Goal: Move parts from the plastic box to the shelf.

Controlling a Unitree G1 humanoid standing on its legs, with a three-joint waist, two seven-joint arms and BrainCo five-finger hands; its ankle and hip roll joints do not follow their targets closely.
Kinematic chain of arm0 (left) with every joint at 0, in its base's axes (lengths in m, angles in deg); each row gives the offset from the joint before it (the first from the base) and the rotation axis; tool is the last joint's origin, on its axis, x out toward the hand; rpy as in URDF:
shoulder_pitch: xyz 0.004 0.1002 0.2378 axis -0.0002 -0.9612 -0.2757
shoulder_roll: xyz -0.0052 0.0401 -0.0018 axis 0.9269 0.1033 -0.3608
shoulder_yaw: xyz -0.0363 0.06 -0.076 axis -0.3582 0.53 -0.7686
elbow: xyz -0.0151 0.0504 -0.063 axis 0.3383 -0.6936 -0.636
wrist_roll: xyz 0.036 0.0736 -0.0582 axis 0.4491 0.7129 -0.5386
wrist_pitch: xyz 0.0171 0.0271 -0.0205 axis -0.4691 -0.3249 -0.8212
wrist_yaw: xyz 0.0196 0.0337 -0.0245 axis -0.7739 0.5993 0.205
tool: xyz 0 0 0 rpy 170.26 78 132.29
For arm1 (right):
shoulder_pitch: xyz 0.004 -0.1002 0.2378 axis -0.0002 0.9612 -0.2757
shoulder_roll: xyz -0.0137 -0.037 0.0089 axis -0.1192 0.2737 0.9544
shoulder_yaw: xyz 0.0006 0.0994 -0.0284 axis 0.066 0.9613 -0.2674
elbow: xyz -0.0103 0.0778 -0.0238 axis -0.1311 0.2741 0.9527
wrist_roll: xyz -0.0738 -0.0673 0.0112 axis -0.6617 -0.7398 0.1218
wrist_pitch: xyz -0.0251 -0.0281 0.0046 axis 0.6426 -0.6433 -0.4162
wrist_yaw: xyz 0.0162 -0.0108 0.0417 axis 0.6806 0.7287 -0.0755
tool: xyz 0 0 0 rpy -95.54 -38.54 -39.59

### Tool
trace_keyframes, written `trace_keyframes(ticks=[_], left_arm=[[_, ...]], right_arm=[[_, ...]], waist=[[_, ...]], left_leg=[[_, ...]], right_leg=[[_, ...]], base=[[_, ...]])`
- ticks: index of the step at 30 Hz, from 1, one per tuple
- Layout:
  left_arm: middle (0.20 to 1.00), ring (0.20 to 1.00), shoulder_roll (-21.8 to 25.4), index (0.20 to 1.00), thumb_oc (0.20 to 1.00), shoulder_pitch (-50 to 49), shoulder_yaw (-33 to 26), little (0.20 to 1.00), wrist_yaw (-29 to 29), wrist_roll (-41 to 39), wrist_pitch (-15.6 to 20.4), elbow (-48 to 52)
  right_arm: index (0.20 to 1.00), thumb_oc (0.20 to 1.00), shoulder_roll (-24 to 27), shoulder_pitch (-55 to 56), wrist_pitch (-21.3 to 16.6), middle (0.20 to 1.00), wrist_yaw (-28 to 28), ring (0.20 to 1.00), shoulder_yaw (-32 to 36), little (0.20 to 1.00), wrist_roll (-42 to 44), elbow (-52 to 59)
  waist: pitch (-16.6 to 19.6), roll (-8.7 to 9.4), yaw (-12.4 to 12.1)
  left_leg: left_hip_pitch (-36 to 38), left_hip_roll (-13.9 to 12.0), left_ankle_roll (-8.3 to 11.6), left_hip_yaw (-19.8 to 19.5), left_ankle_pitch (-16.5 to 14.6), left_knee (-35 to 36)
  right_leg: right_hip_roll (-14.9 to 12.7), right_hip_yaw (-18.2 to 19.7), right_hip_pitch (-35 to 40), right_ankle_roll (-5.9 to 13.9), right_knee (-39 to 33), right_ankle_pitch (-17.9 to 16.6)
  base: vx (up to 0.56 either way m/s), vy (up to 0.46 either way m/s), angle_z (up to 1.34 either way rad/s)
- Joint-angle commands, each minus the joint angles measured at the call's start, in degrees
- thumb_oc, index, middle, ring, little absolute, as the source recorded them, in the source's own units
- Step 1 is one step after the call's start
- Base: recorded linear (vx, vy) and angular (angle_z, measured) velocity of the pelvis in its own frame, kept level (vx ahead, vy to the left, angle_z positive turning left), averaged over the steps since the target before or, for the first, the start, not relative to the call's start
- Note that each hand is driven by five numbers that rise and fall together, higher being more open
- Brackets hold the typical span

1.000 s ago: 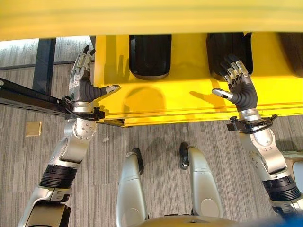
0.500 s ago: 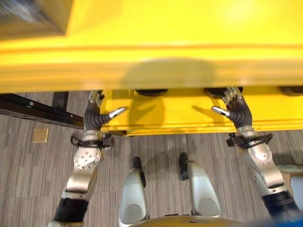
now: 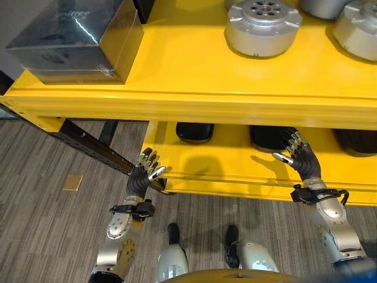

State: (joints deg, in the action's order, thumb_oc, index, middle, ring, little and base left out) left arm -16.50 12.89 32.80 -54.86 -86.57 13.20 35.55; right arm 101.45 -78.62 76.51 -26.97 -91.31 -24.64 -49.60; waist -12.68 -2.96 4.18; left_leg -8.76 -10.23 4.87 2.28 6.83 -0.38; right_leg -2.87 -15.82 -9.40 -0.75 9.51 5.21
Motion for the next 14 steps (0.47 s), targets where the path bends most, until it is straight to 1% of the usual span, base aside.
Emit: trace_keyframes(ticks=[1,2,4,7,8,12,14], left_arm=[[1.000,1.000,1.42,1.000,1.000,0.18,-2.13,1.000,1.03,-0.03,2.20,3.50],[1.000,1.000,1.07,1.000,1.000,-0.45,-2.33,1.000,0.99,-0.33,2.16,3.15],[1.000,1.000,1.17,1.000,1.000,-0.58,-2.23,1.000,0.72,-0.12,2.07,2.57],[1.000,1.000,1.62,1.000,1.000,-0.45,-2.35,1.000,0.46,0.21,1.99,2.25],[1.000,1.000,1.89,1.000,1.000,-0.04,-2.41,1.000,-0.05,0.83,2.12,2.01],[1.000,1.000,2.01,1.000,1.000,0.32,-2.45,1.000,-1.21,1.97,1.92,1.65],[1.000,1.000,2.04,1.000,1.000,0.37,-2.45,1.000,-1.37,2.25,1.82,1.58]], right_arm=[[1.000,1.000,-0.76,-0.70,-2.20,1.000,0.35,1.000,1.70,1.000,-1.84,2.01],[1.000,1.000,-1.57,0.11,-2.02,1.000,0.42,1.000,1.97,1.000,-1.66,1.59],[1.000,1.000,-2.23,0.19,-1.69,1.000,0.30,1.000,1.28,1.000,-1.61,0.90],[1.000,1.000,-2.65,0.05,-0.87,1.000,0.69,1.000,0.35,1.000,-1.81,0.33],[1.000,1.000,-2.99,-0.27,-0.61,1.000,0.81,1.000,-0.19,1.000,-1.50,0.14],[1.000,1.000,-3.47,-0.35,0.02,1.000,0.90,1.000,-1.34,1.000,-1.33,-0.07],[1.000,1.000,-3.54,-0.15,0.15,1.000,0.92,1.000,-1.38,1.000,-1.25,0.09]], waist=[[1.37,1.66,0.43],[2.23,1.68,0.53],[2.57,1.79,0.17],[2.89,2.02,-0.16],[2.96,2.32,-0.33],[3.56,3.10,-0.39],[3.68,3.23,-0.37]], left_leg=[[0.59,-1.52,1.44,-0.30,-2.70,-0.56],[1.52,-1.05,1.25,0.76,-2.87,0.66],[3.03,-0.01,0.79,1.52,-3.00,2.56],[4.15,1.35,-0.10,2.68,-3.65,3.83],[4.76,1.99,-0.51,3.39,-3.80,4.74],[5.63,2.36,-0.99,4.57,-4.51,5.06],[5.79,2.47,-1.06,4.62,-4.64,5.08]], right_leg=[[-5.50,4.54,4.12,5.86,-8.50,-3.85],[-6.43,4.17,5.22,6.68,-9.67,-4.70],[-7.30,4.43,5.92,7.47,-10.71,-5.57],[-8.87,4.90,5.73,8.56,-10.45,-6.46],[-9.53,5.43,5.40,9.27,-10.32,-6.97],[-10.28,5.95,5.50,10.00,-10.92,-7.67],[-10.34,5.98,5.60,10.04,-11.05,-7.71]], base=[[0.16,0.214,0.03],[0.13,0.203,-0.12],[0.10,0.201,-0.20],[0.05,0.190,-0.20],[0.02,0.148,-0.10],[0.03,0.088,-0.17],[0.02,0.029,-0.17]])
